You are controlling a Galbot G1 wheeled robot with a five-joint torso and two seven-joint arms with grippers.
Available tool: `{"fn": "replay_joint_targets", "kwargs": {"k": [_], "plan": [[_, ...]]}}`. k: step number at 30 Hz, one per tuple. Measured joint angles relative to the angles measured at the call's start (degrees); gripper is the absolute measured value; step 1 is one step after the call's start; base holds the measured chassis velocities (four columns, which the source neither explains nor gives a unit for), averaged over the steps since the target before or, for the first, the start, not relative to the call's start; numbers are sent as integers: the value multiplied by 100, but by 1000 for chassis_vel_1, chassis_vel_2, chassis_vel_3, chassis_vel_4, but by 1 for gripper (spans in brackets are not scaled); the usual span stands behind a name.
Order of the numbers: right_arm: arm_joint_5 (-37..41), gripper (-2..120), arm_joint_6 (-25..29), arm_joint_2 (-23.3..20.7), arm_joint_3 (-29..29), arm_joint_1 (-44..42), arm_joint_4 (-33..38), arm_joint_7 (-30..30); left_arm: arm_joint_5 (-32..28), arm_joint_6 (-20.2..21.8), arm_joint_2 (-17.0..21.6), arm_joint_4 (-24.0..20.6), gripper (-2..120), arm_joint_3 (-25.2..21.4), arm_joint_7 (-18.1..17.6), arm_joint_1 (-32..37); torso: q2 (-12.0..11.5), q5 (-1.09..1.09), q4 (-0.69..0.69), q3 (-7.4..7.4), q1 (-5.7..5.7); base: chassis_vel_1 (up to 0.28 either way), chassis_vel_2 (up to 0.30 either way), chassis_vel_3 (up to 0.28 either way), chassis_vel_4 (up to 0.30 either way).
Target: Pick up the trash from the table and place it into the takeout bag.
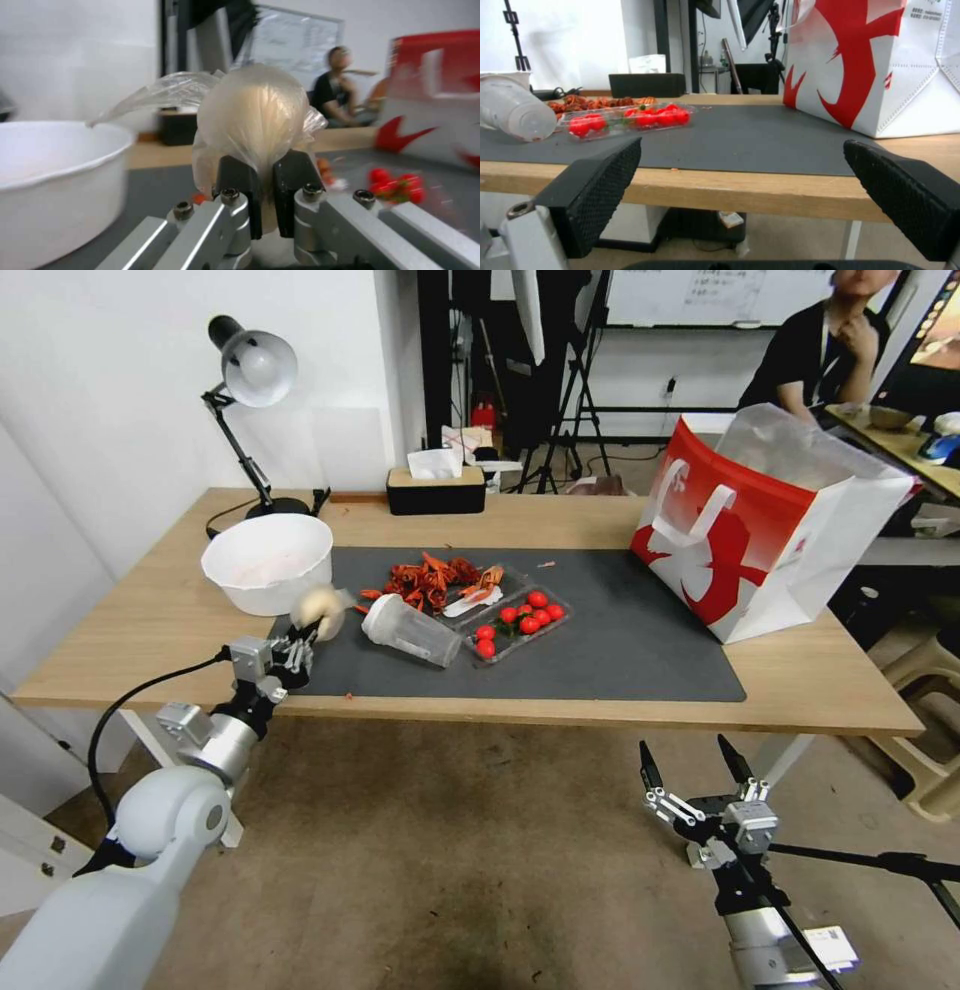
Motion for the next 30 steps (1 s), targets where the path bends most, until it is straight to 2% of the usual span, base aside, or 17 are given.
{"fn": "replay_joint_targets", "kwargs": {"k": [2,4,6,7,10,12,15,17,20,22,24,25,29,30], "plan": [[-3,100,10,-1,5,-53,20,-17,-446,-92,202,152,5,198,603,-300,0,-1,0,0,0,0,0,0,0],[-6,100,15,-1,7,-69,27,-25,-531,-93,247,177,5,246,720,-395,0,-1,-2,0,1,0,0,0,0],[-27,100,20,11,38,-149,97,-48,-960,-14,480,316,5,566,1111,-1022,0,-1,-2,0,1,0,0,0,0],[-27,100,20,11,38,-149,97,-48,-960,-14,480,316,5,566,1111,-1022,0,-1,-2,0,1,0,0,0,0],[-92,100,16,76,92,-240,186,-62,-1303,170,621,575,5,1045,1276,-1945,0,-2,0,0,1,0,0,0,0],[-111,100,12,101,101,-261,205,-62,-1387,228,621,635,5,1173,1282,-2166,0,0,-1,1,1,0,0,0,0],[-175,100,4,183,152,-325,256,-63,-1520,356,490,879,5,1695,1294,-2886,0,-1,0,1,0,0,0,0,0],[-184,100,2,200,164,-334,262,-63,-1521,362,463,909,5,1767,1295,-2965,0,1,-1,0,1,0,0,0,0],[-224,100,-21,289,223,-367,294,-62,-1509,399,131,1256,5,2519,1301,-3679,0,0,2,1,1,0,0,0,0],[-234,100,-26,309,232,-372,296,-63,-1495,400,23,1362,5,2696,1299,-3854,0,0,0,1,1,0,0,0,0],[-258,100,-52,362,262,-380,301,-61,-1438,402,-406,1746,5,3166,1310,-4428,0,-1,-2,1,1,0,0,0,0],[-258,100,-52,362,262,-380,301,-61,-1438,402,-406,1746,5,3166,1310,-4428,0,-1,-2,1,1,0,0,0,0],[-332,100,-108,475,316,-430,371,-53,-1308,391,-1347,2603,5,3696,1398,-5525,0,3,-4,1,1,0,0,0,0],[-332,100,-108,475,316,-430,371,-53,-1308,391,-1347,2603,5,3696,1398,-5525,0,3,-4,1,1,0,0,0,0]]}}
